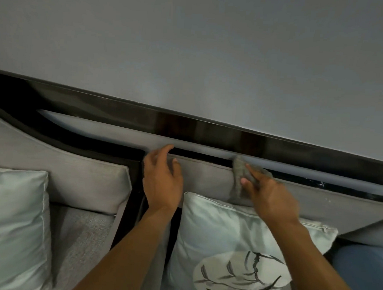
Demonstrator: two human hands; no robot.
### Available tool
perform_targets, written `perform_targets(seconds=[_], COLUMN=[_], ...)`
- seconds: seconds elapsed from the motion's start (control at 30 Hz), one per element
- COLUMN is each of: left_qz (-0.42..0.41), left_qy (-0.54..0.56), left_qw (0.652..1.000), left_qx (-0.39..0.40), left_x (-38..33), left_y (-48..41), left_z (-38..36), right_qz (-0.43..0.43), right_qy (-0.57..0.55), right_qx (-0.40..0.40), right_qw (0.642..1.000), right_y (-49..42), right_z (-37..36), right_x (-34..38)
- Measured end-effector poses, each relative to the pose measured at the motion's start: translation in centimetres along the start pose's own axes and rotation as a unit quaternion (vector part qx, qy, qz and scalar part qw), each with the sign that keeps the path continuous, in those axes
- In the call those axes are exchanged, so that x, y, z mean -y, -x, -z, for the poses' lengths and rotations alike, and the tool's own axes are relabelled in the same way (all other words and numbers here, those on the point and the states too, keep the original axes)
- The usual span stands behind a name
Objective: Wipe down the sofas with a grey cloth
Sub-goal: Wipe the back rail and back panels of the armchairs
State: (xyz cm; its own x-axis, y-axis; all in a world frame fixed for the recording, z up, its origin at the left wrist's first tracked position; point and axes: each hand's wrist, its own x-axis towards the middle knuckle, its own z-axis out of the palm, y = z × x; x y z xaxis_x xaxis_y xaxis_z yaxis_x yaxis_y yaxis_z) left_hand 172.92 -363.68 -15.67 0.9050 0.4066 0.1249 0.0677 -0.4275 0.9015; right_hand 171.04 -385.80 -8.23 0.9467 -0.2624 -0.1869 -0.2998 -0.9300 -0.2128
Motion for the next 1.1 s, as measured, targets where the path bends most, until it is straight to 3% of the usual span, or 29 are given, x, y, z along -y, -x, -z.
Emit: perform_targets(seconds=[0.13, 0.23, 0.33, 0.43, 0.6, 0.87, 0.97, 1.1], left_qz=[0.011, -0.022, -0.026, -0.026, -0.029, -0.029, -0.032, -0.046], left_qy=[-0.078, -0.117, -0.154, -0.185, -0.151, -0.112, -0.113, -0.115], left_qw=[0.997, 0.993, 0.988, 0.982, 0.987, 0.993, 0.993, 0.992], left_qx=[0.010, 0.004, 0.007, 0.014, 0.035, -0.002, -0.002, -0.017], left_x=[-1.8, -2.7, -3.6, -4.8, -7.0, -6.2, -6.1, -5.7], left_y=[1.7, 3.0, 3.7, 4.5, 6.1, 6.3, 6.4, 6.6], left_z=[-2.4, -4.3, -5.9, -7.4, -11.6, -12.5, -12.3, -12.4], right_qz=[0.048, 0.085, 0.073, 0.000, -0.079, 0.029, 0.004, -0.104], right_qy=[-0.046, -0.010, 0.014, -0.014, -0.102, -0.091, -0.062, -0.086], right_qx=[-0.004, 0.001, -0.006, -0.012, -0.038, 0.006, 0.011, -0.022], right_qw=[0.998, 0.996, 0.997, 1.000, 0.991, 0.995, 0.998, 0.991], right_y=[0.0, 0.2, -0.1, -0.6, -1.2, -0.8, -0.9, -1.3], right_z=[-1.0, -1.2, -0.3, 1.0, 1.6, 0.2, 1.6, 3.6], right_x=[3.3, 4.5, 0.8, -5.9, -10.0, -3.4, -7.8, -16.5])
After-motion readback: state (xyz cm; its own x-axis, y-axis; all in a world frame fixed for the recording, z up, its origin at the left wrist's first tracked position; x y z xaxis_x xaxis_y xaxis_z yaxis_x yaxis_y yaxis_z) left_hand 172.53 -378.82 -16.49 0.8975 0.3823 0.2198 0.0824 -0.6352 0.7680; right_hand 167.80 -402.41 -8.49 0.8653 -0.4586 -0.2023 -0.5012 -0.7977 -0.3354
